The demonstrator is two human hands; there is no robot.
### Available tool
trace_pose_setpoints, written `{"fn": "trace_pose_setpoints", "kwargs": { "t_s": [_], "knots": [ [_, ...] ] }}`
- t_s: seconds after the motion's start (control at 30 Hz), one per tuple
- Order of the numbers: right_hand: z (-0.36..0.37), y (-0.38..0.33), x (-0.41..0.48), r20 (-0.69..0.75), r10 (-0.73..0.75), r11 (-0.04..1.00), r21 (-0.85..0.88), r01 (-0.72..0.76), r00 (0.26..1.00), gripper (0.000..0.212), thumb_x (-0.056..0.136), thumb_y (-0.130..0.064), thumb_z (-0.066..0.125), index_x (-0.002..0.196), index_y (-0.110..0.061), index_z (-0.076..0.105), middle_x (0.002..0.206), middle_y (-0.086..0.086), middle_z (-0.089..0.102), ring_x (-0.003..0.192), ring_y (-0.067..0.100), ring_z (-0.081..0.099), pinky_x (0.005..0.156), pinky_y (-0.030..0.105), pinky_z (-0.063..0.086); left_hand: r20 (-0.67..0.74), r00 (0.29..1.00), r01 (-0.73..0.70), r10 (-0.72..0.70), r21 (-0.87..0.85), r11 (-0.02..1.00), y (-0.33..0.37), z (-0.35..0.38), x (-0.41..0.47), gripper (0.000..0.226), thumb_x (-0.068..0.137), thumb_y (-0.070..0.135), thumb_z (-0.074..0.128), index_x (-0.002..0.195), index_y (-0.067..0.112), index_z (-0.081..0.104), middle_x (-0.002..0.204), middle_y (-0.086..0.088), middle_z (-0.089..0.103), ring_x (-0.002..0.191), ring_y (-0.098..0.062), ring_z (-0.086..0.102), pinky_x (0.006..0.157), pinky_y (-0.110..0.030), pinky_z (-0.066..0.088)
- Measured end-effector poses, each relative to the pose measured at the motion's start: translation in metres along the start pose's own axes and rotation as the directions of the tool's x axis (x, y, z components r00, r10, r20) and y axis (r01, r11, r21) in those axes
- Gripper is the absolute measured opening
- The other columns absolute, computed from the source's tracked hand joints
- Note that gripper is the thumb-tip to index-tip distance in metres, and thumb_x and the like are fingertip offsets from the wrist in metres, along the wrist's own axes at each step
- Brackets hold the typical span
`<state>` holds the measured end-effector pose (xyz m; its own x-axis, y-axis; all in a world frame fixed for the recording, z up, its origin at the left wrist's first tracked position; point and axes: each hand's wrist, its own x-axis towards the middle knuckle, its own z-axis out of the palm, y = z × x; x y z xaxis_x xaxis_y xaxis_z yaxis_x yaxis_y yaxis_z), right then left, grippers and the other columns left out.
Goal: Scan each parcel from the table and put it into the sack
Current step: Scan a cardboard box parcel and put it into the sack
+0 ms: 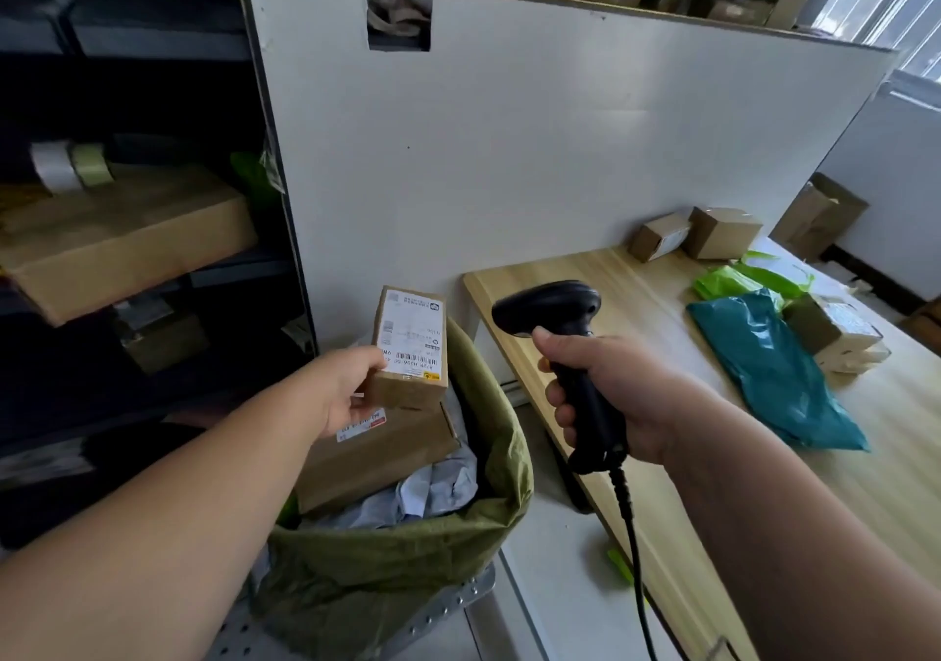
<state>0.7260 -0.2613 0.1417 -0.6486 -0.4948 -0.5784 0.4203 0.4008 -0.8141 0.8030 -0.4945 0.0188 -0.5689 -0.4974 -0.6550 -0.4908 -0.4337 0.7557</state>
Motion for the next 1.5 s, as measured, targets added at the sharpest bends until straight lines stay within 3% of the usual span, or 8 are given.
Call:
{"fn": "trace_pose_setpoints", "kwargs": {
  "t_s": [0.2, 0.3, 0.47, 0.6, 0.73, 0.87, 1.03, 1.5],
  "knots": [
    [-0.006, 0.023, 0.002, 0.008, 0.042, 0.998, 0.047, -0.043, 0.999, 0.033, 0.09, -0.032, 0.068, 0.072, -0.005, 0.06, 0.05, 0.007, 0.056, 0.037, 0.017, 0.051, 0.039, 0.024, 0.046, 0.006, 0.987, 0.159, -0.161, 0.149, 0.976, -0.045, 0.002, 0.016, 0.025, 0.095, 0.009, 0.048, 0.119, 0.008, 0.056, 0.095, -0.009, 0.065, 0.084, -0.024, 0.061, 0.072, -0.033, 0.049],
    [-0.014, 0.037, 0.001, -0.025, 0.065, 0.997, 0.051, -0.064, 0.998, 0.032, 0.089, -0.033, 0.069, 0.075, -0.007, 0.058, 0.052, 0.006, 0.054, 0.039, 0.016, 0.049, 0.041, 0.025, 0.046, -0.077, 0.995, 0.092, -0.066, 0.415, 0.905, -0.061, 0.011, 0.024, 0.045, 0.095, 0.017, 0.055, 0.138, 0.011, 0.041, 0.133, -0.012, 0.052, 0.119, -0.03, 0.049, 0.086, -0.034, 0.036],
    [-0.041, 0.054, -0.011, -0.099, 0.078, 0.996, 0.059, -0.073, 0.992, 0.033, 0.088, -0.036, 0.071, 0.092, -0.008, 0.054, 0.056, 0.005, 0.055, 0.043, 0.016, 0.051, 0.043, 0.026, 0.046, -0.089, 0.996, 0.029, 0.025, 0.554, 0.832, -0.067, 0.03, 0.032, 0.064, 0.088, 0.028, 0.064, 0.141, 0.01, 0.032, 0.144, -0.014, 0.04, 0.126, -0.033, 0.041, 0.099, -0.036, 0.036],
    [-0.077, 0.067, -0.03, -0.166, 0.056, 0.997, 0.066, -0.046, 0.985, 0.036, 0.088, -0.037, 0.071, 0.1, -0.007, 0.055, 0.057, 0.004, 0.057, 0.045, 0.016, 0.052, 0.045, 0.026, 0.047, -0.164, 0.949, 0.011, 0.271, 0.871, 0.491, -0.057, 0.062, 0.022, 0.087, 0.081, 0.058, 0.057, 0.148, 0.019, 0.017, 0.155, -0.012, 0.018, 0.139, -0.036, 0.021, 0.11, -0.051, 0.028],
    [-0.128, 0.086, -0.058, -0.254, 0.023, 0.996, 0.093, 0.001, 0.967, 0.035, 0.088, -0.037, 0.071, 0.103, -0.009, 0.056, 0.058, 0.003, 0.059, 0.047, 0.016, 0.054, 0.047, 0.027, 0.047, 0.11, 0.855, -0.27, 0.507, 0.929, 0.253, -0.043, 0.136, -0.012, 0.085, 0.084, 0.06, 0.052, 0.149, 0.017, 0.017, 0.156, -0.012, 0.017, 0.142, -0.034, 0.017, 0.108, -0.05, 0.027],
    [-0.192, 0.116, -0.098, -0.344, -0.026, 0.992, 0.109, 0.068, 0.939, 0.029, 0.088, -0.036, 0.071, 0.095, -0.012, 0.056, 0.056, 0.003, 0.059, 0.046, 0.017, 0.053, 0.047, 0.028, 0.046, 0.39, 0.751, -0.499, 0.532, 0.864, 0.071, -0.046, 0.228, -0.065, 0.083, 0.089, 0.058, 0.048, 0.151, 0.017, 0.012, 0.157, -0.01, 0.018, 0.142, -0.031, 0.018, 0.111, -0.048, 0.024],
    [-0.293, 0.168, -0.168, -0.414, -0.069, 0.986, 0.111, 0.126, 0.908, 0.029, 0.088, -0.037, 0.071, 0.095, -0.014, 0.055, 0.055, 0.003, 0.055, 0.045, 0.02, 0.046, 0.048, 0.032, 0.042, 0.532, 0.655, -0.628, 0.537, 0.778, -0.005, -0.08, 0.345, -0.148, 0.078, 0.09, 0.055, 0.048, 0.151, 0.019, 0.017, 0.154, -0.008, 0.027, 0.139, -0.03, 0.026, 0.108, -0.045, 0.027],
    [-0.551, 0.212, -0.311, -0.462, -0.235, 0.941, 0.112, 0.32, 0.855, 0.025, 0.088, -0.033, 0.071, 0.086, -0.013, 0.056, 0.055, 0.005, 0.056, 0.04, 0.019, 0.048, 0.045, 0.027, 0.041, 0.485, 0.637, -0.621, 0.6, 0.783, 0.026, -0.111, 0.594, -0.313, 0.078, 0.089, 0.054, 0.052, 0.151, 0.018, 0.02, 0.153, -0.008, 0.029, 0.139, -0.028, 0.029, 0.111, -0.043, 0.03]
  ]
}}
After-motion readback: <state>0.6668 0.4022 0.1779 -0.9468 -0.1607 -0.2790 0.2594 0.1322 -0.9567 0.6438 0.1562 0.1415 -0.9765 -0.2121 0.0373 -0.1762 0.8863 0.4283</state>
